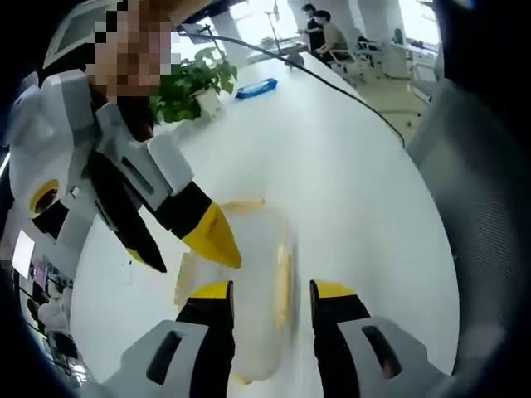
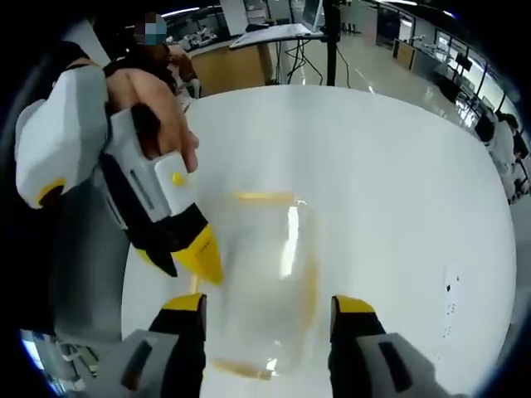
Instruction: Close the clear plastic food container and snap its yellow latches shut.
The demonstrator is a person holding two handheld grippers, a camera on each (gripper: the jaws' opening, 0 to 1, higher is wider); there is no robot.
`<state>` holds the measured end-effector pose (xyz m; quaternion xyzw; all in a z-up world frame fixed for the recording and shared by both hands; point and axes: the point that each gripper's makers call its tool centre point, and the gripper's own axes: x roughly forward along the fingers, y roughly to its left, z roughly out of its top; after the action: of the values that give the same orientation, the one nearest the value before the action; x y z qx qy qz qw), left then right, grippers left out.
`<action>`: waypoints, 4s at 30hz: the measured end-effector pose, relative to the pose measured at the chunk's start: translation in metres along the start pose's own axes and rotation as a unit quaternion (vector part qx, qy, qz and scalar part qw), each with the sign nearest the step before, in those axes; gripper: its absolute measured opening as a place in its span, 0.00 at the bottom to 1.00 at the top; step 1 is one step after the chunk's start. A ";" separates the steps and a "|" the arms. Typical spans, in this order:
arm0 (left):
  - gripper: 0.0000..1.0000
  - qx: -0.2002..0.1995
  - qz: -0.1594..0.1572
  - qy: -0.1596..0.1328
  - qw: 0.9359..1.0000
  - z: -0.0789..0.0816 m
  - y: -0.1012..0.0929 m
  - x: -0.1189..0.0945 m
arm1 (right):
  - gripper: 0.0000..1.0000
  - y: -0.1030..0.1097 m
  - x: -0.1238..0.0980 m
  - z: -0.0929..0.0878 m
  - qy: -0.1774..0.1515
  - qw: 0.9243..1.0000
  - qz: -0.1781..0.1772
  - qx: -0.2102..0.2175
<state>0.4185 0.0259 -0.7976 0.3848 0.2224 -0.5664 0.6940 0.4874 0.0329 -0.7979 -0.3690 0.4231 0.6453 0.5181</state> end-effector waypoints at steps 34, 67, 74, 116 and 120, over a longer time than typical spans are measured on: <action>0.38 -0.056 -0.037 0.009 0.998 -0.003 0.048 -0.009 | 0.56 0.029 -0.006 0.011 -0.054 0.995 -0.079 -0.040; 0.47 -0.180 0.080 0.056 0.979 -0.028 0.079 -0.013 | 0.57 0.024 -0.005 0.001 -0.110 0.975 -0.185 0.052; 0.51 -0.224 0.106 0.044 0.968 -0.023 0.078 -0.014 | 0.60 0.021 -0.004 -0.011 -0.113 0.963 -0.224 0.103; 0.59 -0.416 0.216 -0.017 0.883 -0.041 0.086 -0.025 | 0.69 0.012 -0.032 -0.026 -0.234 0.852 -0.342 0.320; 0.61 -0.445 0.221 -0.024 0.867 -0.051 0.085 -0.026 | 0.69 0.010 -0.033 -0.033 -0.255 0.833 -0.340 0.355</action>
<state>0.4999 0.0869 -0.7850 0.0604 0.3435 -0.2479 0.9038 0.4854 -0.0109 -0.7786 -0.1028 0.3239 0.3047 0.8898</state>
